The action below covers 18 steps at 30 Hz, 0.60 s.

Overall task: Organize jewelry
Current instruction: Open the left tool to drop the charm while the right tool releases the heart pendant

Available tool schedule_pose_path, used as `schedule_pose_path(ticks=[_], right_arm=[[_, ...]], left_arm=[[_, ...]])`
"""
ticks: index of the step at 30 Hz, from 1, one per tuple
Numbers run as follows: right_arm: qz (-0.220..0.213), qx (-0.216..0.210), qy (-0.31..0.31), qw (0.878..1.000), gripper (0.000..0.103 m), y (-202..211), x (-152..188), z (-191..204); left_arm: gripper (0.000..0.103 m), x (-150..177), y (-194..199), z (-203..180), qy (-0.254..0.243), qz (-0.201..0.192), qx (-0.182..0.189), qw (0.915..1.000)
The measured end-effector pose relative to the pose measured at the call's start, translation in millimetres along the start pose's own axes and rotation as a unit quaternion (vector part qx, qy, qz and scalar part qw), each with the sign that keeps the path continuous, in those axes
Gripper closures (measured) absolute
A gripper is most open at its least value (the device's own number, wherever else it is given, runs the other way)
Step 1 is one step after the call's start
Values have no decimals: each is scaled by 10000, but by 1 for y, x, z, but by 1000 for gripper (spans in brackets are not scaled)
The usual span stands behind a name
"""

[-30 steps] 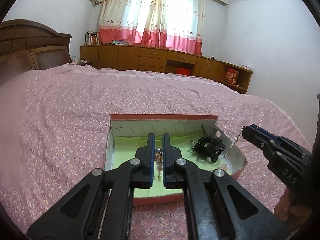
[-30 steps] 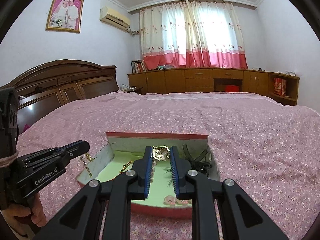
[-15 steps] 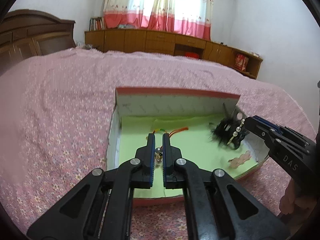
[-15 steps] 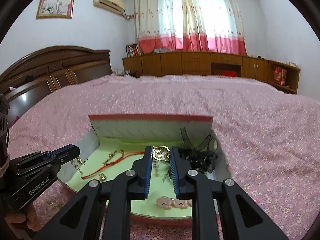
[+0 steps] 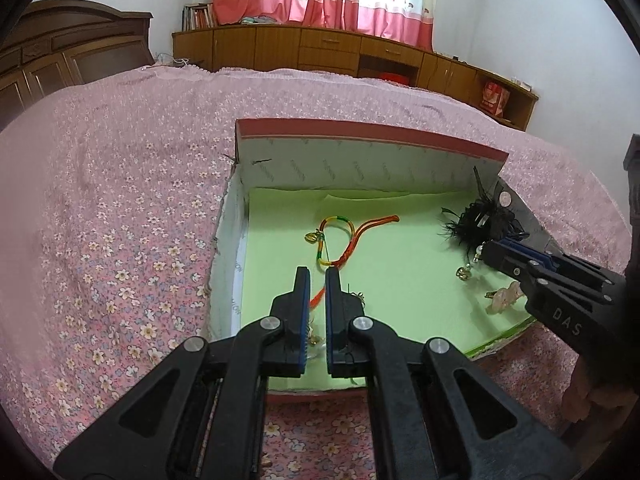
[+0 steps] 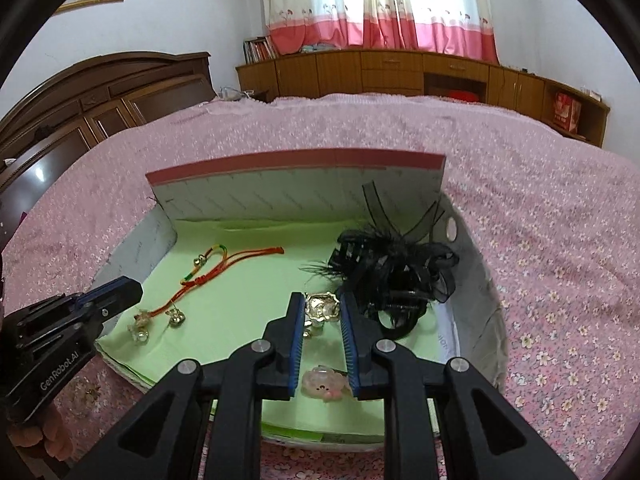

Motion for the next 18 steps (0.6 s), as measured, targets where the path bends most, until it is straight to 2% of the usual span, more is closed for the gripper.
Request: schedule_pose_path(ticks=[4, 8, 12, 18], right_arm=[[34, -49, -14, 10000, 80, -1, -1, 0], [20, -112, -38, 9999, 63, 1, -2, 3], [14, -161, -27, 9999, 62, 6, -2, 5], [-207, -272, -89, 9994, 59, 24, -7, 6]], left_arm=[[102, 1, -2, 0, -35, 95, -46, 9999], [94, 1, -4, -4, -76, 129, -43, 9999], [85, 0, -3, -7, -65, 149, -41, 9999], [83, -3, 6, -2, 115, 117, 1, 9999]])
Point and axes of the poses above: each gripper's, at about its wrist camera, not at the fingertips, and y roughly against the way its jaws point, z to its left, x to its underside, the point moved 7 cm from there along -y, roughly the way its jaws point, and after that the axes turned 3 degrees about y, right-handed, at the moved point
